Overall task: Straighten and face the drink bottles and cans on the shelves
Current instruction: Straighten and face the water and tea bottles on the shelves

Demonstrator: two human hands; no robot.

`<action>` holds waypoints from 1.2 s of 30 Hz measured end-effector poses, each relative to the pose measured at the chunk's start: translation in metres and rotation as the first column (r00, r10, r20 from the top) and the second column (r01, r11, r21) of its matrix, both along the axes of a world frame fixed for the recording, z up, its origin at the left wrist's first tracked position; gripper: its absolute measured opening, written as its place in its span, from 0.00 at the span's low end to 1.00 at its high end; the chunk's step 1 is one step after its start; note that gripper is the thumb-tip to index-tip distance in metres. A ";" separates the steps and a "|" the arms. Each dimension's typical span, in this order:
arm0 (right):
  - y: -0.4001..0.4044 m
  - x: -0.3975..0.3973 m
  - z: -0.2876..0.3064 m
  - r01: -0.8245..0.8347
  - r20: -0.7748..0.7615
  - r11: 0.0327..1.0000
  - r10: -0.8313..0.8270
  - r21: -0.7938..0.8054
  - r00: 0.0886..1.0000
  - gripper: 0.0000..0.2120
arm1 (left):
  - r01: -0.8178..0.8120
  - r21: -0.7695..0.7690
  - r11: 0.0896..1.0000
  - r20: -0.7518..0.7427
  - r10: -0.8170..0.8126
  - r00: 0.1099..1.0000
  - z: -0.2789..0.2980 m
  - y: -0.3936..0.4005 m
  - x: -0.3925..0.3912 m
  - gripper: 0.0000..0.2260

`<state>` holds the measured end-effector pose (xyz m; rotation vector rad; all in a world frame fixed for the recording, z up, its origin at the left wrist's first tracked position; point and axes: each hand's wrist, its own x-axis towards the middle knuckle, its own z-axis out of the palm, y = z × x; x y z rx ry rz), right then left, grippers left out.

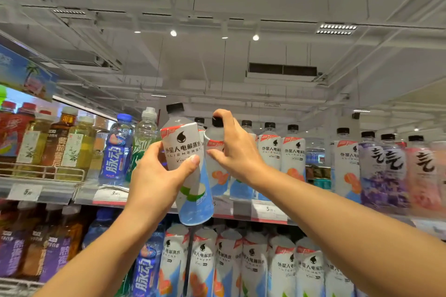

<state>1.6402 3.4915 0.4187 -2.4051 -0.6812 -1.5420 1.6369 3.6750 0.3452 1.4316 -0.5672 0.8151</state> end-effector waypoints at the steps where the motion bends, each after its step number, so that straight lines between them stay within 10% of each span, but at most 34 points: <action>1: -0.004 -0.005 -0.002 -0.037 0.032 0.999 0.036 0.019 0.999 0.35 | -0.002 0.002 1.000 0.004 0.002 1.000 0.001 -0.003 -0.001 0.34; 9: -0.062 -0.054 0.009 -0.180 0.108 0.913 0.150 0.366 0.983 0.36 | -0.046 0.054 0.997 0.036 0.044 0.998 0.009 -0.029 -0.020 0.32; 19: -0.150 -0.061 -0.071 -0.137 -0.123 0.868 0.221 0.477 0.968 0.40 | -0.220 0.227 0.949 0.045 0.216 0.975 0.036 -0.058 0.006 0.22; 36: -0.192 -0.028 -0.126 -0.376 -0.052 0.683 0.518 0.627 0.854 0.31 | -0.434 0.334 0.837 0.036 0.449 0.893 0.065 -0.111 0.060 0.25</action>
